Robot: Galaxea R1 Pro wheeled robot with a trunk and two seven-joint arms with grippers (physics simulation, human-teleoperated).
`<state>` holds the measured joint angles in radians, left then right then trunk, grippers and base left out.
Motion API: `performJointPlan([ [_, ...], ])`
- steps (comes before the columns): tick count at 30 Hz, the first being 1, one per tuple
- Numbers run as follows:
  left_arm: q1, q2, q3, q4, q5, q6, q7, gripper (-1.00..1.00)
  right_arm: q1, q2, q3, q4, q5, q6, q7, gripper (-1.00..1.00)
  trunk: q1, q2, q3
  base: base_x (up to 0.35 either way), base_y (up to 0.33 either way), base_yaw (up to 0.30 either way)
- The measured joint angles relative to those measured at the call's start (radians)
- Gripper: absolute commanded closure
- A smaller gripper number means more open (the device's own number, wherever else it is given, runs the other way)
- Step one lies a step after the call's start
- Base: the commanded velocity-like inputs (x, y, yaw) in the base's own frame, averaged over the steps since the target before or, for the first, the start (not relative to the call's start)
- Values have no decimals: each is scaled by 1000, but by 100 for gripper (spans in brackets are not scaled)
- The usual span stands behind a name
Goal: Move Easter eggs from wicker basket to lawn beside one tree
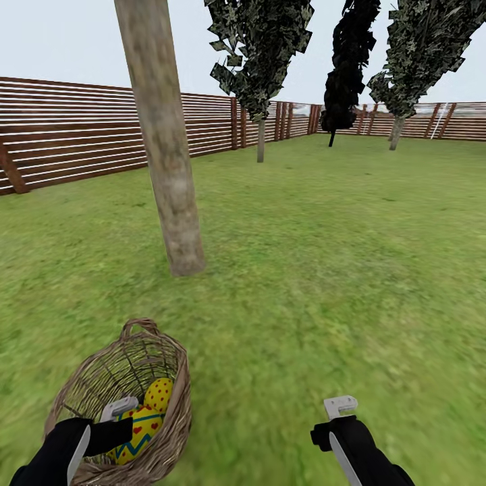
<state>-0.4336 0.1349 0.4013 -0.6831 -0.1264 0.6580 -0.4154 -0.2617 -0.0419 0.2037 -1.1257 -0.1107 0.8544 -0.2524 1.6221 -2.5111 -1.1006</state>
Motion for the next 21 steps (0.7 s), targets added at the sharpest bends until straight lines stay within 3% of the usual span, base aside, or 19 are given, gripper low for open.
performJointPlan([
  [21, 1, -1, -2, 0, 2, 6, 0, -100, 0, 0, 1, 0, 0, 1, 0, -100, -9, 5, 77, 0, 0, 0],
])
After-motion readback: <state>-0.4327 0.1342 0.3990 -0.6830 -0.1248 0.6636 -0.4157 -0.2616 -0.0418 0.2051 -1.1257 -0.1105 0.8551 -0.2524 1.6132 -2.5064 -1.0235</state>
